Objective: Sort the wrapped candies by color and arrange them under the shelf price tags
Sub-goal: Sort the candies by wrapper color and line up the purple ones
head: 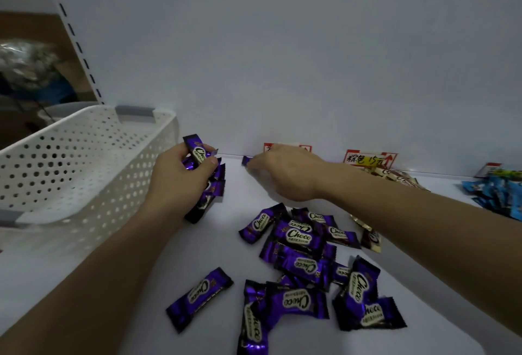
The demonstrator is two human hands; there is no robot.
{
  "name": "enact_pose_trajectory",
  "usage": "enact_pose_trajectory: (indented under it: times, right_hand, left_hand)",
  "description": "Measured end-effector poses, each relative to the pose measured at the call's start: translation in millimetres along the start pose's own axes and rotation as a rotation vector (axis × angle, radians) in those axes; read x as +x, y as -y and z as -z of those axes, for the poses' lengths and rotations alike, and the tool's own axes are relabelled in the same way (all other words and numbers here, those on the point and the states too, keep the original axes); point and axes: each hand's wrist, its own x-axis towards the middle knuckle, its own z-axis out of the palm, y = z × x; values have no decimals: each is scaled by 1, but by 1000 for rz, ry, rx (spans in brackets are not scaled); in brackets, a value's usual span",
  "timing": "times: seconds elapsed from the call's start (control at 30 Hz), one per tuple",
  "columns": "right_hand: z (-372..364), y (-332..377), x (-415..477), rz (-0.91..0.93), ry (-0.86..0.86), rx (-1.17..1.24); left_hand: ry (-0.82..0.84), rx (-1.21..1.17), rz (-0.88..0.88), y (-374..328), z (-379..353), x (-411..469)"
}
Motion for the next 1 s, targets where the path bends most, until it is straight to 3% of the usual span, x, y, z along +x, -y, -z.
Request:
enact_pose_trajectory:
  times: [0.17, 0.27, 0.37, 0.47, 0.77, 1.0]
  right_hand:
    - [-11, 2, 21, 45, -116, 42]
    - [-14, -7, 28, -109, -244, -29]
    - [-14, -7, 31, -181, -219, -116]
    - [-13, 1, 36, -201, -238, -21]
    - [-16, 25, 64, -266, -335, -99]
    - [0, -4, 30, -306, -393, 186]
  left_hand:
    - [-13, -12, 38, 1, 0, 1]
    - [2, -10, 47, 1, 1, 1]
    - [11, -7, 36, 0, 1, 2]
    - [12, 5, 24, 0, 1, 2]
    - [18, 6, 61, -2, 3, 2]
    - [43, -4, 54, 0, 1, 2]
